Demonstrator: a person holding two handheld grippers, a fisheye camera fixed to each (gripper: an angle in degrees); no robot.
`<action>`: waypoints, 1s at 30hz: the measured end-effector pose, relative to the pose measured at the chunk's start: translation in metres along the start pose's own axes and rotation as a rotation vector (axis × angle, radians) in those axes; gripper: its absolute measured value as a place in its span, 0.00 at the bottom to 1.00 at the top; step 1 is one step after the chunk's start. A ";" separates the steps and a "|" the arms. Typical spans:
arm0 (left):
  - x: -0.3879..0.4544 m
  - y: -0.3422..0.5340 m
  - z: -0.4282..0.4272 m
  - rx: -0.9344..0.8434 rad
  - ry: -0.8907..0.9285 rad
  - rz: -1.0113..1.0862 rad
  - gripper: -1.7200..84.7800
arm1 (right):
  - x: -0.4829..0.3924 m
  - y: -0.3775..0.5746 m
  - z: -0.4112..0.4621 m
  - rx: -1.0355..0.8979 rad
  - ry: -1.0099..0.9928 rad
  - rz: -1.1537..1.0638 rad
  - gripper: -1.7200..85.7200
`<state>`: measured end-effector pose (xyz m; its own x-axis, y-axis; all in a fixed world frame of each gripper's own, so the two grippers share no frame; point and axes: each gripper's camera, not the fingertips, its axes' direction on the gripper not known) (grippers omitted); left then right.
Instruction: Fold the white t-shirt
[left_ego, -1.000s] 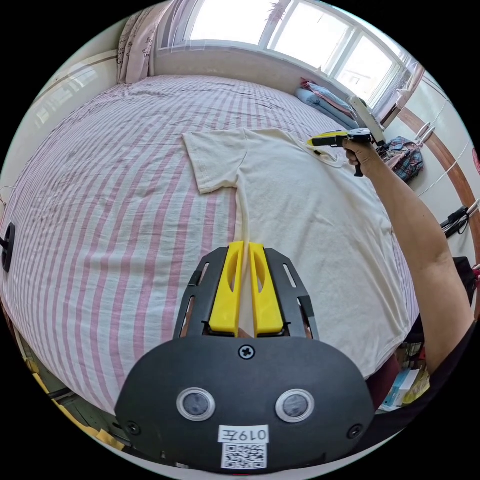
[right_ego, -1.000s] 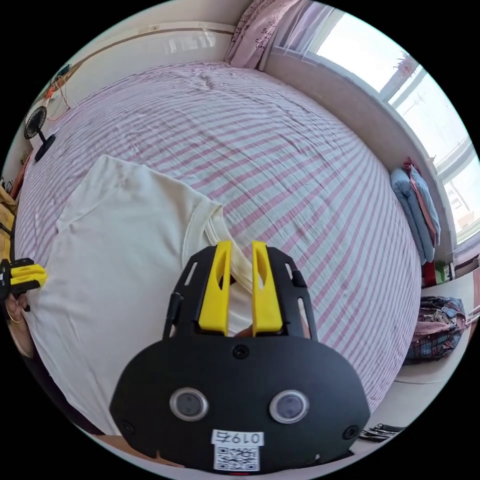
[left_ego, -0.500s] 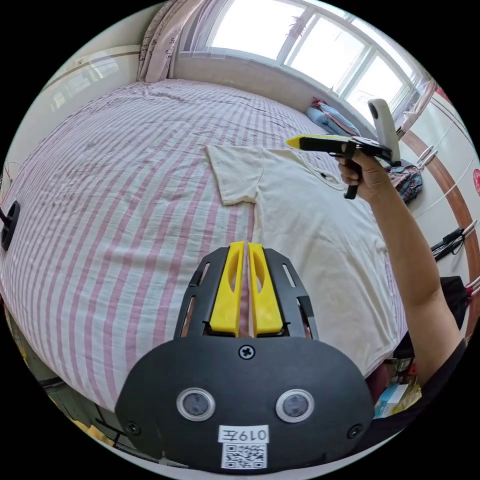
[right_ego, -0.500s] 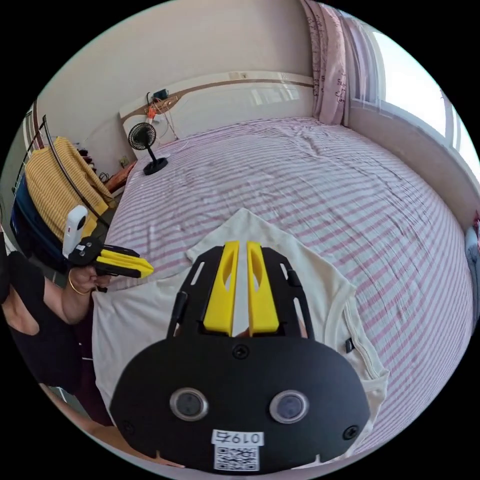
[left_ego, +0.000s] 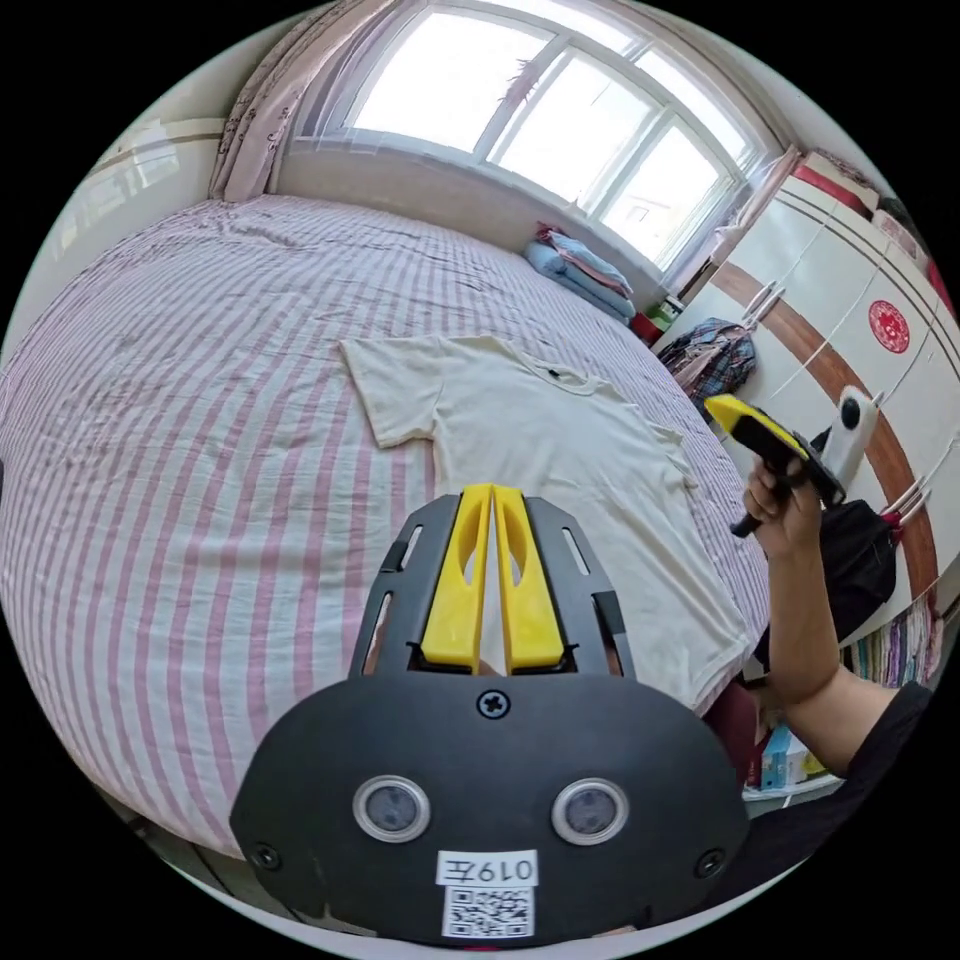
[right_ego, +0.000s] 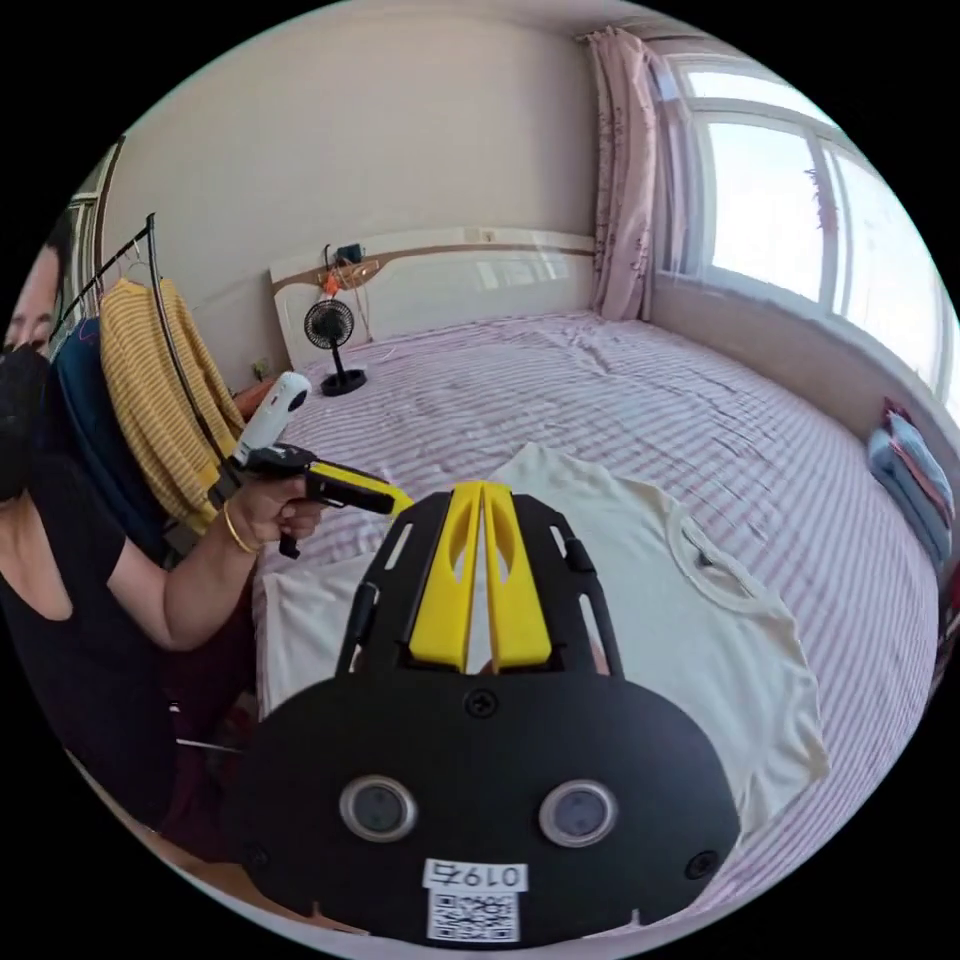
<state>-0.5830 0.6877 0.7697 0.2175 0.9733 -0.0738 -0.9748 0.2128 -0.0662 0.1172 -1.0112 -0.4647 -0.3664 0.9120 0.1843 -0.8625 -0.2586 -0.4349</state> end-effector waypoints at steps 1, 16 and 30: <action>0.003 0.005 -0.008 0.003 -0.012 0.017 0.03 | -0.014 0.040 -0.042 0.017 0.072 0.047 0.02; 0.145 0.246 -0.060 -0.019 -0.141 0.657 0.03 | -0.277 0.243 -0.092 -0.299 0.603 0.008 0.08; 0.154 0.266 -0.014 -0.043 -0.178 0.667 0.03 | -0.315 0.258 -0.021 -0.487 0.826 -0.237 0.11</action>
<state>-0.8082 0.8930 0.7269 -0.4426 0.8952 0.0518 -0.8940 -0.4360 -0.1035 0.0178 -1.3583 -0.6534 0.3158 0.9070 -0.2787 -0.5762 -0.0500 -0.8158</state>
